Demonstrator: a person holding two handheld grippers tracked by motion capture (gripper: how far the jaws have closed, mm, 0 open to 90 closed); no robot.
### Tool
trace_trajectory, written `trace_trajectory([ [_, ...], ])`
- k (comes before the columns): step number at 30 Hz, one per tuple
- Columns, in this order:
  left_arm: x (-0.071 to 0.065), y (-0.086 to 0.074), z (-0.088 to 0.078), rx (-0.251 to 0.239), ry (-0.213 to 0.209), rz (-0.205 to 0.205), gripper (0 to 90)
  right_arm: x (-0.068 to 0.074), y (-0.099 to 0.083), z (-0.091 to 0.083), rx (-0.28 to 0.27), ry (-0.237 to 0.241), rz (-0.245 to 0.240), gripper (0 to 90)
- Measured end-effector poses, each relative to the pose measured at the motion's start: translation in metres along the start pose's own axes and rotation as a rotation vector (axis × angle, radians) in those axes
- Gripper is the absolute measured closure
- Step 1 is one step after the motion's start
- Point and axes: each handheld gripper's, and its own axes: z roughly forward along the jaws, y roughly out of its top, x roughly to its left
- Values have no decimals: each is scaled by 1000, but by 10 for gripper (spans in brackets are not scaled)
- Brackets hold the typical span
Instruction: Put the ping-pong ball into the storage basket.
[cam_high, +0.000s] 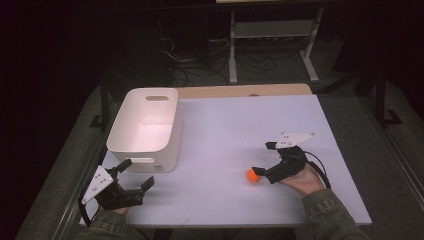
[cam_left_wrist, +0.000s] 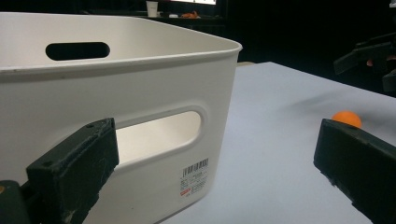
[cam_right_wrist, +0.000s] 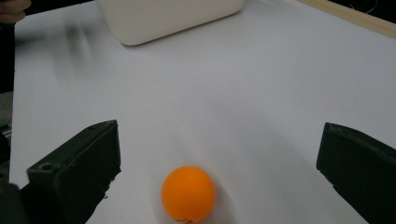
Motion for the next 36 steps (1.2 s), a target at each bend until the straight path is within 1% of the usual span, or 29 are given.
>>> trace_trajectory([
  [18,0,0,0,2,-2,-2,0,4,-1,17,67,37,-20,2],
  [36,0,0,0,2,-3,-2,0,5,-5,28,139,55,-31,4],
])
